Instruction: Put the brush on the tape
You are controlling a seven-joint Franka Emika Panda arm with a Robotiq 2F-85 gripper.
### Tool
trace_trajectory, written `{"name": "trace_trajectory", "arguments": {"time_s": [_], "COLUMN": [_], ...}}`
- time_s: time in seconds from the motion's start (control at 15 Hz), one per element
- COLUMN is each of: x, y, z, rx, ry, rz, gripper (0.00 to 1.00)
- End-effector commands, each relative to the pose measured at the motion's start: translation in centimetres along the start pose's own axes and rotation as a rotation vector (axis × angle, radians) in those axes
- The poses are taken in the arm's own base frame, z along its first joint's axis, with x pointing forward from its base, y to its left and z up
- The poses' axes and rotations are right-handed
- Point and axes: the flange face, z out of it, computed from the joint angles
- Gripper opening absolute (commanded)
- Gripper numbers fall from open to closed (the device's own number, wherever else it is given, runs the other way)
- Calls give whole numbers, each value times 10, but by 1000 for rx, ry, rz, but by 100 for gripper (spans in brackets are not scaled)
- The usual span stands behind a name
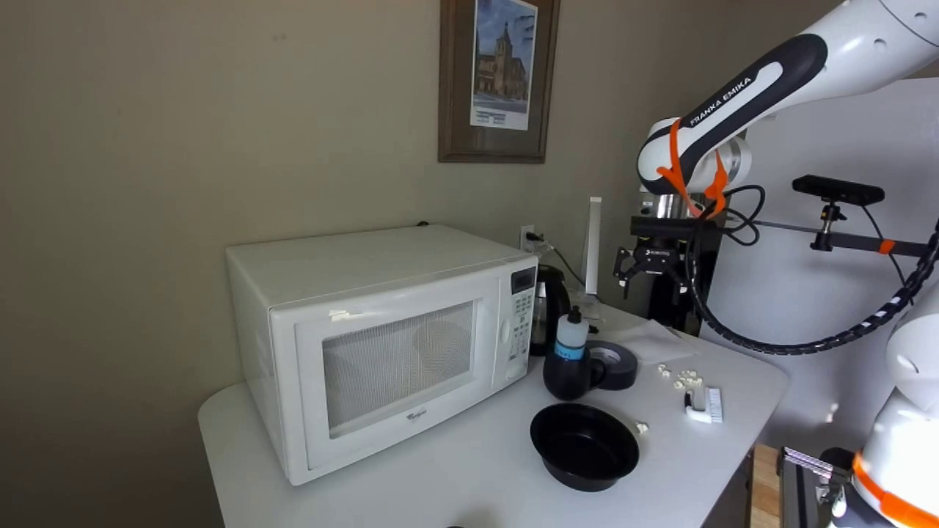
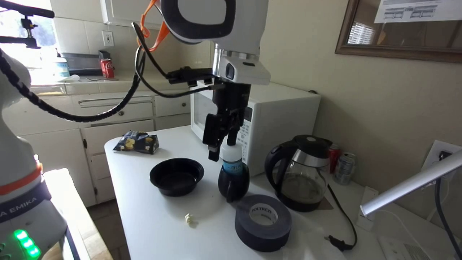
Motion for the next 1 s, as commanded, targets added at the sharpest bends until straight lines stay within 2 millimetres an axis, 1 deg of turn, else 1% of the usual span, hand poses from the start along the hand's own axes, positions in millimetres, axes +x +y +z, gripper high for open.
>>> {"name": "trace_trajectory", "arguments": {"time_s": [0.0, 0.2, 0.4, 0.53, 0.6, 0.67, 0.73, 0.8, 0.93], "x": [1, 1, 0, 14, 24, 32, 43, 51, 67], "y": [0, -7, -8, -4, 3, 12, 23, 34, 61], "z": [0, -9, -10, 11, 28, 40, 59, 74, 106], "rx": [-1, 11, 2, -48, -76, -103, -136, -163, -221], "ry": [-1, 17, 13, -10, -23, -28, -48, -62, -107], "rz": [0, -13, -19, -12, -7, 9, 22, 42, 90], "gripper": [100, 100, 100, 100, 100, 100, 100, 100, 100]}}
